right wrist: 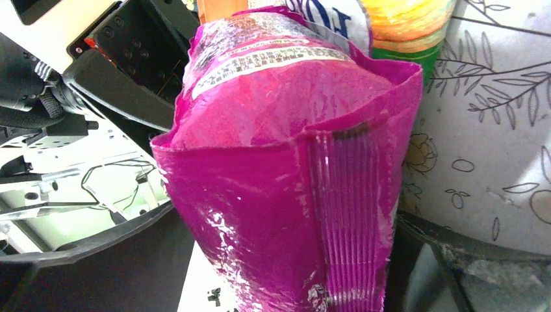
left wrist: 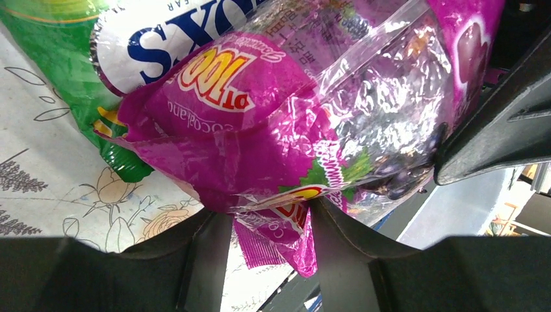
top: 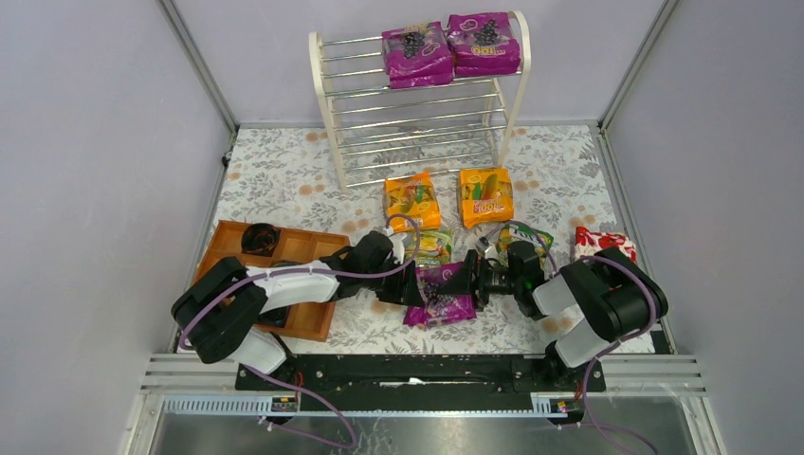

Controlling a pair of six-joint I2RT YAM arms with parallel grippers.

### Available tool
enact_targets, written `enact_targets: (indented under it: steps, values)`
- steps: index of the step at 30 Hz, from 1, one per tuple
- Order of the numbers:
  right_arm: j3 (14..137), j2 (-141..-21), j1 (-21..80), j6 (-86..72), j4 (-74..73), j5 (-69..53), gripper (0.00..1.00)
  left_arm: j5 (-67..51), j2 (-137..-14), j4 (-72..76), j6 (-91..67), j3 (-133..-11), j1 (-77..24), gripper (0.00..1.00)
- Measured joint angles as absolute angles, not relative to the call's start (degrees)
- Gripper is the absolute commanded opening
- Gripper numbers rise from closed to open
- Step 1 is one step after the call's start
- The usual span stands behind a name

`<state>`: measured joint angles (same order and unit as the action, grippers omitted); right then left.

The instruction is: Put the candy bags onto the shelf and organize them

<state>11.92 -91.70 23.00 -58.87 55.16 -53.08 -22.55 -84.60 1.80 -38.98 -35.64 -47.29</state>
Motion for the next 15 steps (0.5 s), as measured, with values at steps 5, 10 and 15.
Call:
enact_targets:
  steps: [5, 10, 15]
  values:
    - [11.8, -85.9, 23.2, -57.3, 50.4, -51.4, 0.76, -22.0, -83.5, 1.0, -38.5, -35.8, -47.2, 0.5]
    - [12.9, -80.5, 23.2, -54.3, 43.0, -49.8, 0.69, -21.3, -83.2, 0.0, -37.8, -36.8, -47.2, 0.51]
    - [15.0, -77.4, 23.3, -53.8, 36.5, -48.2, 0.68, -19.8, -81.0, -1.2, -36.8, -37.1, -47.2, 0.55]
